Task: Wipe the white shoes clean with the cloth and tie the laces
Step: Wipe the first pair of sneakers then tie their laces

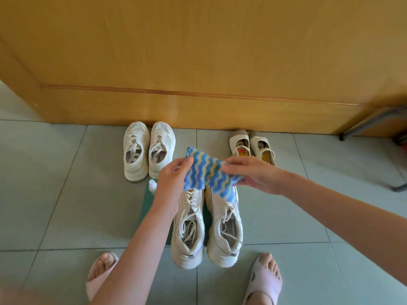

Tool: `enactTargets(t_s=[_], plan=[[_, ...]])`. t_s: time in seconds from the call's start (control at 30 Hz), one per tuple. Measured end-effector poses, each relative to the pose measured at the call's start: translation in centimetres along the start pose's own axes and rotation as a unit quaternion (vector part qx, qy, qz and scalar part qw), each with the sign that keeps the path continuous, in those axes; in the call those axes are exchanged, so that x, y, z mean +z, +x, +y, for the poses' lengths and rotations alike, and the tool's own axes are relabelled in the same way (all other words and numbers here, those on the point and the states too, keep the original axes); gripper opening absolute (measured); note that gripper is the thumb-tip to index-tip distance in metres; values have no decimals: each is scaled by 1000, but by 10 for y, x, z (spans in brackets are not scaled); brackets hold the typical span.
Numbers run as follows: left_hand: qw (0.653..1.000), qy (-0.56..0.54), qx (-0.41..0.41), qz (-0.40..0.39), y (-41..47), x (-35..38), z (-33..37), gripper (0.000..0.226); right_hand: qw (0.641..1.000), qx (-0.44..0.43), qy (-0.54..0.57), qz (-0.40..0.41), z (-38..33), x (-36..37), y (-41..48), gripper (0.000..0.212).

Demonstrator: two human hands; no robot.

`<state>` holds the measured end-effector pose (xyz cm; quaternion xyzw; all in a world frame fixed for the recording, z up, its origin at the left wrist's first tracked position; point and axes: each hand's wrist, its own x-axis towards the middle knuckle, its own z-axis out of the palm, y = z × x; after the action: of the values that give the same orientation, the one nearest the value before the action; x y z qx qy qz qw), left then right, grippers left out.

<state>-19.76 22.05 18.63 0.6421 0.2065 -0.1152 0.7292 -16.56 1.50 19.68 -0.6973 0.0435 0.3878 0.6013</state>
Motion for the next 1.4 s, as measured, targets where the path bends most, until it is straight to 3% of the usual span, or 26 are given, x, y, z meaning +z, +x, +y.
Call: enactTargets(t_s=[0.13,0.2,0.33,0.4,0.5,0.63,0.77,0.93,1.07,1.23,1.4], plan=[[999,36,31,10,-4,0,-1,12,998,22,27,56,8,-8,-3,29],[999,37,39,2,-5,0,-3,11,990,34,64,120,8,-12,-6,27],[998,30,56,-8,-9,8,-9,31,975,40,80,203,6,-4,-7,28],[997,38,70,-22,-11,16,-13,26,971,27,89,222,5,9,-6,26],[991,83,99,-45,-15,27,-19,21,967,16,138,212,1,29,-4,26],[983,125,105,-79,-23,37,-24,28,964,28,198,178,-1,32,-5,50],[984,106,73,-126,-24,36,-32,34,966,34,162,198,7,24,-13,31],[996,64,38,-55,-19,30,-29,27,964,22,210,161,5,5,-18,27],[993,-27,-29,-113,-11,33,-27,40,975,17,187,117,3,2,-22,23],[995,-65,-33,-62,-9,45,-27,14,961,25,259,94,10,5,-20,28],[995,-80,-53,-25,-9,55,-30,10,945,67,277,159,19,5,-14,56]])
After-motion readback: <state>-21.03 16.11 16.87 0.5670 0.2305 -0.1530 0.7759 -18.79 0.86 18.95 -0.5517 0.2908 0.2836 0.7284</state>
